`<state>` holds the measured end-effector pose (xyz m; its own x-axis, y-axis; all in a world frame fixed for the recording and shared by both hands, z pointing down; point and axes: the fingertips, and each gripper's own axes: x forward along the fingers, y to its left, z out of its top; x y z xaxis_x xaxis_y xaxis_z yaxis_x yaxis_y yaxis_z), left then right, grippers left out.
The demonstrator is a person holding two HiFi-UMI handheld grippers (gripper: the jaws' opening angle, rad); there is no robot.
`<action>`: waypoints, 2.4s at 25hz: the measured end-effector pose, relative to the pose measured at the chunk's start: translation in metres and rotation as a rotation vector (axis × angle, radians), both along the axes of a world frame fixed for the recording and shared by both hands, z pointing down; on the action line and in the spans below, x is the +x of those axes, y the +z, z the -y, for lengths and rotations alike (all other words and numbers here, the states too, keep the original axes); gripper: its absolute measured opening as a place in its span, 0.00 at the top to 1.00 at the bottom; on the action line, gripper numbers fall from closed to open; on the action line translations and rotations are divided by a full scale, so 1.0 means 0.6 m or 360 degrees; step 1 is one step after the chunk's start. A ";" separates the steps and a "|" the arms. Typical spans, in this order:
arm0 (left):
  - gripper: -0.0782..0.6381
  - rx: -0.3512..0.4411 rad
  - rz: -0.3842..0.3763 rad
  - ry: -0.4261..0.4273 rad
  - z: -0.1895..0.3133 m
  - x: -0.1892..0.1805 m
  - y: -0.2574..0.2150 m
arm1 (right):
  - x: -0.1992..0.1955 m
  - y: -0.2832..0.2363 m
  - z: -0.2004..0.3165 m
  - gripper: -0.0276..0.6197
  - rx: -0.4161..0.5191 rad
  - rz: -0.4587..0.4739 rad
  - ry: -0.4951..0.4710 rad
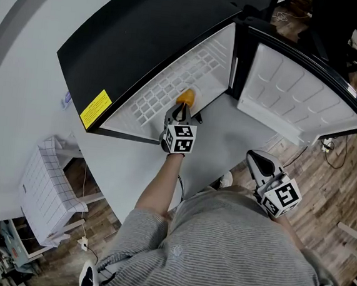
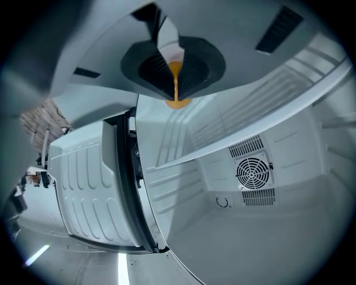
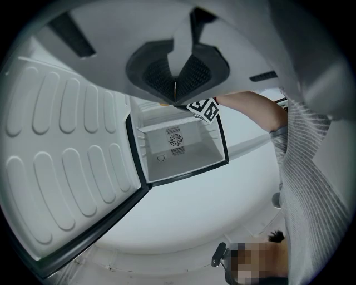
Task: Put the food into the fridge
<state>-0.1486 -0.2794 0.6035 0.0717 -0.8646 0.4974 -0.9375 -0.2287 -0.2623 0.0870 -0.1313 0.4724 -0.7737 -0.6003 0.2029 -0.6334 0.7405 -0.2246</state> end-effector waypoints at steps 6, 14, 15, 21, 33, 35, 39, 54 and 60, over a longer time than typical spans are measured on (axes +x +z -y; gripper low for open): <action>0.87 -0.0004 0.0014 0.0001 0.000 -0.002 -0.001 | -0.002 0.001 0.001 0.94 -0.0004 -0.0007 -0.0005; 0.87 0.0004 -0.0007 0.0001 -0.012 -0.001 -0.010 | -0.005 0.000 0.002 0.94 0.0003 -0.0002 -0.0016; 0.87 0.0009 -0.0015 0.0002 -0.013 0.000 -0.012 | -0.005 0.000 0.002 0.94 0.0005 -0.0002 -0.0018; 0.87 0.0051 -0.0080 0.0047 -0.039 0.024 -0.035 | -0.006 0.000 0.005 0.94 0.0006 0.0005 -0.0022; 0.87 0.0079 -0.0210 0.0137 -0.115 0.086 -0.075 | -0.003 -0.005 0.007 0.94 0.0016 0.0019 -0.0030; 0.87 0.0076 -0.0233 0.0142 -0.127 0.094 -0.080 | -0.004 -0.004 0.006 0.94 0.0015 0.0018 -0.0033; 0.87 0.0092 -0.0304 0.0168 -0.148 0.118 -0.098 | -0.006 -0.004 0.005 0.94 0.0016 0.0018 -0.0040; 0.87 0.0042 -0.0475 0.0381 -0.251 0.227 -0.122 | -0.010 -0.005 -0.001 0.94 0.0035 0.0022 -0.0064; 0.87 0.0011 -0.0505 0.0527 -0.266 0.264 -0.125 | -0.013 -0.008 -0.001 0.94 0.0049 0.0022 -0.0076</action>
<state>0.0098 -0.1197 0.5285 0.4923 -0.7727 0.4006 -0.8485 -0.5286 0.0232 0.0794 -0.1306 0.4677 -0.8040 -0.5686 0.1741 -0.5944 0.7764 -0.2094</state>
